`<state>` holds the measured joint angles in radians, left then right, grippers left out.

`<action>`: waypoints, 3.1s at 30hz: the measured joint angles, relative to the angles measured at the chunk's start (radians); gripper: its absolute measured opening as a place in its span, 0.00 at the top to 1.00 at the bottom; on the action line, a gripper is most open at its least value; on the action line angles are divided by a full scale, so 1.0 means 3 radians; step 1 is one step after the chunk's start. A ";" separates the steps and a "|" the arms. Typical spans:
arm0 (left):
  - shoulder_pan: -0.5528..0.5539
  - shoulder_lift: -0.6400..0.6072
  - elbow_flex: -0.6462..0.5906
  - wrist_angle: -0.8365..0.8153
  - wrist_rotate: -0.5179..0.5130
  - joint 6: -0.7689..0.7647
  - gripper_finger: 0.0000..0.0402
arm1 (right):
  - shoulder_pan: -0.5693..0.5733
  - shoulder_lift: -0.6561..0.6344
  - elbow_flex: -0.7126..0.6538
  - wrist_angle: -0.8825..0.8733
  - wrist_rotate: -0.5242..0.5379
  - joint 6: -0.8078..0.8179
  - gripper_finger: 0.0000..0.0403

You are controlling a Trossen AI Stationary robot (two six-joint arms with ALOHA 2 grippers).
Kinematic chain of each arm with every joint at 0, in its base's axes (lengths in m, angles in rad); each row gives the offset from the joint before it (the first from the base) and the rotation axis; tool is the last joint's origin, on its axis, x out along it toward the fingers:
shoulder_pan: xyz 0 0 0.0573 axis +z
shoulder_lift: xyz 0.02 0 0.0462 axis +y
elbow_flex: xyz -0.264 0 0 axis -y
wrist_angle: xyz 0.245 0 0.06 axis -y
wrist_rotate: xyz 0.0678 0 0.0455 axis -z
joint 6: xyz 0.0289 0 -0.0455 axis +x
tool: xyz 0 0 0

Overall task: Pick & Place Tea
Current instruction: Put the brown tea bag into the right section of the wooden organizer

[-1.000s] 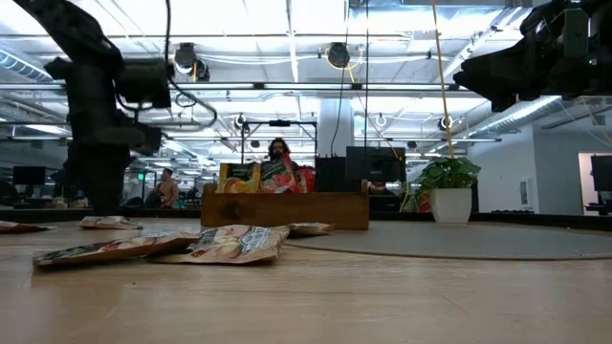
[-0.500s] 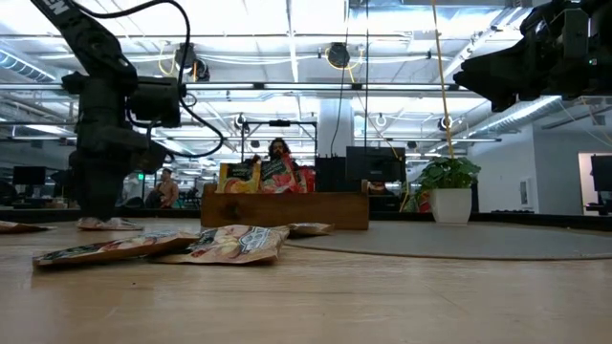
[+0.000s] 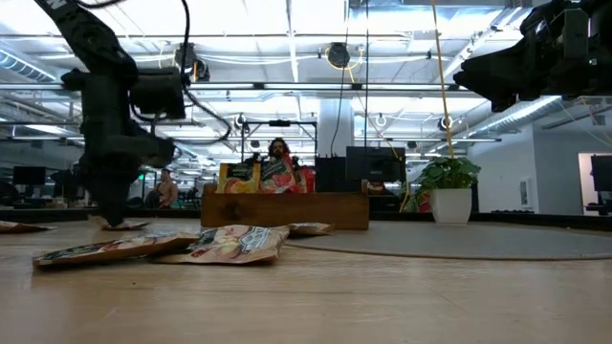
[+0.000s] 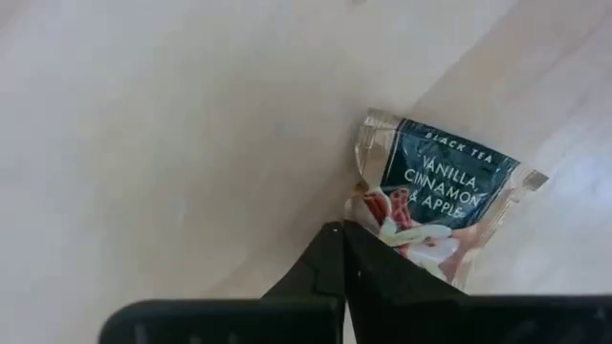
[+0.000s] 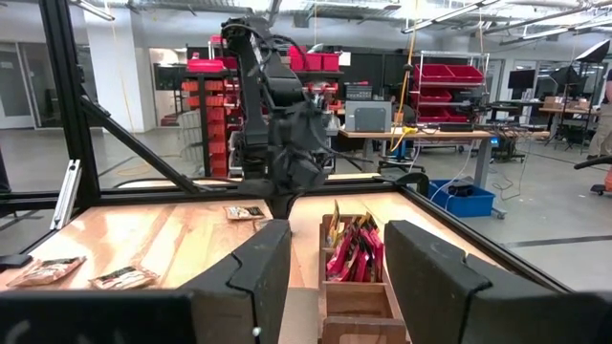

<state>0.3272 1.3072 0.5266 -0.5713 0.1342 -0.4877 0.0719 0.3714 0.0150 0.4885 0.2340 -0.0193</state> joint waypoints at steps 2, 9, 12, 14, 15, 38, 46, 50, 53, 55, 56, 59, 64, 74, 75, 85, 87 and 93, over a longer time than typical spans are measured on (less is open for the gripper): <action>-0.0209 -0.0120 0.0075 0.0187 -0.0320 -0.0040 0.99 | 0.0000 0.0001 0.0000 0.0000 0.0000 0.0000 0.61; -0.1148 -0.0373 0.0076 0.2392 -0.1373 0.0723 1.00 | 0.0000 0.0001 -0.0001 0.0000 0.0000 0.0000 0.61; -0.1350 -0.0068 -0.0091 0.3782 -0.1592 0.1139 0.99 | 0.0000 0.0001 -0.0001 -0.0003 0.0000 0.0000 0.61; -0.1390 0.0215 -0.0174 0.4204 -0.1601 0.1225 0.98 | 0.0000 0.0001 0.0000 0.0000 0.0000 0.0000 0.61; -0.1387 0.0384 -0.0186 0.4379 -0.1603 0.1268 0.98 | 0.0000 0.0000 0.0000 0.0000 0.0000 0.0000 0.61; -0.0918 0.2627 0.0972 0.6308 -0.1808 0.1619 0.99 | 0.0000 0.0001 0.0000 -0.0006 0.0000 0.0000 0.61; -0.0931 0.2628 0.0984 0.6172 -0.2204 0.1695 0.99 | -0.0001 0.0000 0.0000 -0.0003 0.0000 0.0000 0.61; -0.0943 0.2627 0.0984 0.6101 -0.2257 0.1725 0.99 | 0.0000 0.0000 0.0000 -0.0002 0.0000 0.0000 0.61; -0.0943 0.2627 0.0984 0.5992 -0.2257 0.1732 0.98 | 0.0000 0.0000 -0.0001 -0.0001 0.0000 0.0000 0.61; -0.0943 0.2626 0.0986 0.5899 -0.2257 0.1732 0.96 | -0.0001 0.0000 0.0000 0.0000 0.0000 0.0000 0.61; -0.0943 0.2626 0.0986 0.5834 -0.2257 0.1731 0.95 | 0.0000 0.0000 0.0000 -0.0001 0.0000 0.0000 0.61; -0.0943 0.2627 0.0984 0.5767 -0.2257 0.1729 0.92 | 0.0000 0.0000 0.0000 -0.0001 0.0000 0.0000 0.61; -0.0945 0.2627 0.0986 0.5773 -0.2256 0.1704 0.89 | 0.0000 0.0000 0.0000 0.0000 0.0000 0.0000 0.61; -0.0945 0.2627 0.0986 0.5776 -0.2254 0.1698 0.78 | 0.0000 0.0000 0.0000 0.0000 0.0000 0.0000 0.61; -0.0945 0.2627 0.0986 0.5776 -0.2254 0.1698 0.77 | 0.0000 0.0000 -0.0001 0.0000 0.0000 0.0000 0.61; -0.0982 0.2627 0.0986 0.6130 -0.2256 0.1997 0.66 | 0.0000 0.0000 0.0000 -0.0001 0.0000 0.0000 0.61; -0.1016 0.2627 0.0986 0.6246 -0.2256 0.2137 0.65 | 0.0000 0.0001 -0.0001 0.0000 0.0000 0.0000 0.61; -0.1103 0.2623 0.0986 0.6473 -0.2314 0.2440 0.64 | -0.0001 0.0000 0.0000 0.0000 0.0000 0.0000 0.61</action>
<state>-0.0036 2.0941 0.8223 1.3705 -0.5599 0.2443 0.0716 0.3714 0.0150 0.4885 0.2340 -0.0193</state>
